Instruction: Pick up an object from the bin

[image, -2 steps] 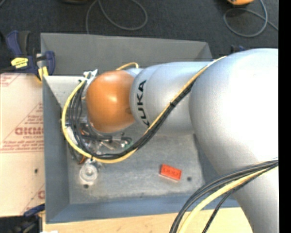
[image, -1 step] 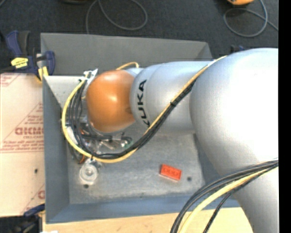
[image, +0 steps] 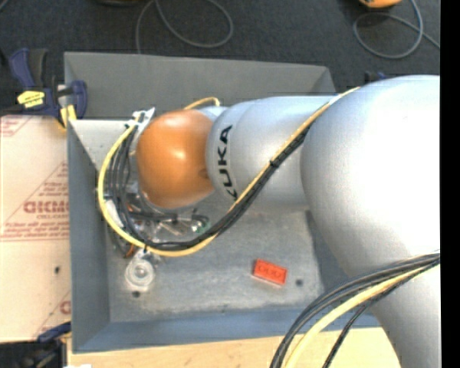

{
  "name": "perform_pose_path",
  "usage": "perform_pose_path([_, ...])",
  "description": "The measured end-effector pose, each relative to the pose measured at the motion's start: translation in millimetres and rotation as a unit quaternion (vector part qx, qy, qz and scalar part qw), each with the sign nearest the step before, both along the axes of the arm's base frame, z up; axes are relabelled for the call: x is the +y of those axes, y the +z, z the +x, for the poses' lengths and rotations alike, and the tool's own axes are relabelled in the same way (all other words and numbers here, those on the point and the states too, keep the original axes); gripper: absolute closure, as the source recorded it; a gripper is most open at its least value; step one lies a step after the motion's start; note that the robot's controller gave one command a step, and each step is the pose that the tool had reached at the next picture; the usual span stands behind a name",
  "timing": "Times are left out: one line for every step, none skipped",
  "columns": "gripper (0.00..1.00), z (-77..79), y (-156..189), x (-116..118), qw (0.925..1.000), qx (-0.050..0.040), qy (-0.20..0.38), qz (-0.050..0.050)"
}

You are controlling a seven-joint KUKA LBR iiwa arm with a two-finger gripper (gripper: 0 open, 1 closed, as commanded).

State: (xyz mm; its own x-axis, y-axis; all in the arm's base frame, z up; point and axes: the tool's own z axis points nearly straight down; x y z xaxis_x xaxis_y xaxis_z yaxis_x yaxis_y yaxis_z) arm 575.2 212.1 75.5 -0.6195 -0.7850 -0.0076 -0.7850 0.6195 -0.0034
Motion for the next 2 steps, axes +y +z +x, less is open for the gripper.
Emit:
perform_pose_path([1.00, 0.1, 3.4, 0.0, 1.0000, -0.0009, -0.001, 0.001])
perform_pose_path([1.00, 0.4, 8.1, 0.0, 1.0000, -0.0014, -0.001, 0.001])
